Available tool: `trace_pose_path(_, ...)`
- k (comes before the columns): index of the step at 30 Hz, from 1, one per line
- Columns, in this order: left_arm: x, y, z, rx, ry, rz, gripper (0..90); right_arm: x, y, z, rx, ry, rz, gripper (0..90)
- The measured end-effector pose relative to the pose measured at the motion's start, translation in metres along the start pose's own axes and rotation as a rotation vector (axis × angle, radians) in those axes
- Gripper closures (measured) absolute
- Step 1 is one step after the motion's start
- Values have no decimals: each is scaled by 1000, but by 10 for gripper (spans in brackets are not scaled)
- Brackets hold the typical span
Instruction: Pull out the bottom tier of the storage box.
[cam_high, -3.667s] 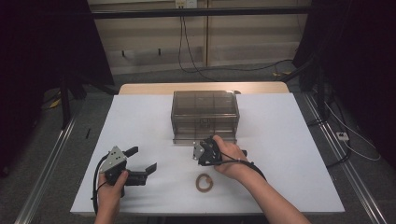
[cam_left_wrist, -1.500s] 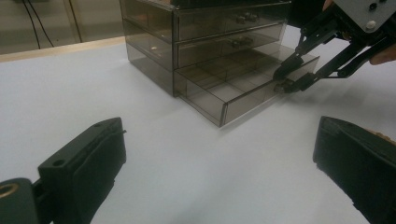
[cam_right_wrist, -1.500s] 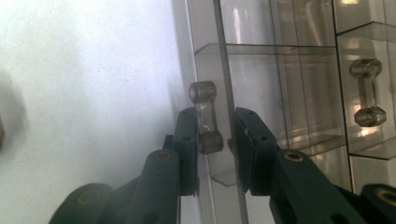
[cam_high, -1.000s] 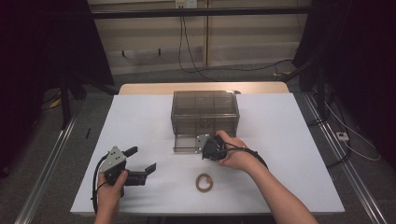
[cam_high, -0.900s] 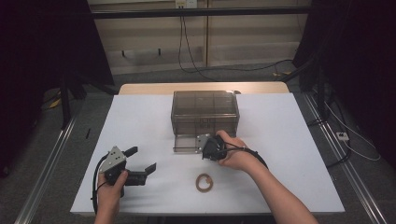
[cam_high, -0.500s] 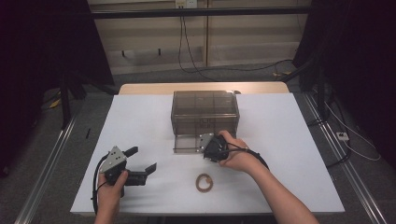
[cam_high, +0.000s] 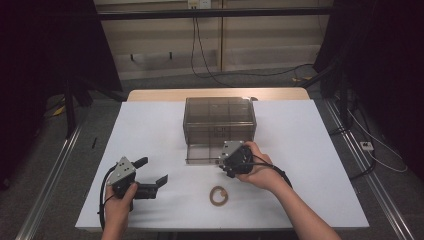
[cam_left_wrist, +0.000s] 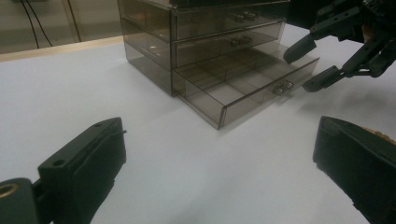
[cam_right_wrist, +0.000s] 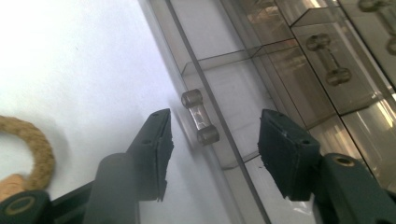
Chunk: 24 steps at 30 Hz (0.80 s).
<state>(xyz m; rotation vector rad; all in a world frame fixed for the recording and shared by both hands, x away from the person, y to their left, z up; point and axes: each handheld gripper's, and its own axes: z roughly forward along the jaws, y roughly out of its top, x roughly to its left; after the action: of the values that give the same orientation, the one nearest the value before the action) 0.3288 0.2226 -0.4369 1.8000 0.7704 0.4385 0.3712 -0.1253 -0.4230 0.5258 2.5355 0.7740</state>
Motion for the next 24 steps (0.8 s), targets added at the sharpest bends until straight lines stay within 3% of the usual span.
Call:
trace_pose_path(5,0,0,0,1,-1,0,27,4,-4,-9,-63,8,64,380)
trace_pose_path(12,-1,0,1,0,0,-4,27,7,-12,-16,-111,24,130,352)
trace_pose_path(24,-1,0,0,0,0,-1,27,12,-27,-24,-174,8,225,294)
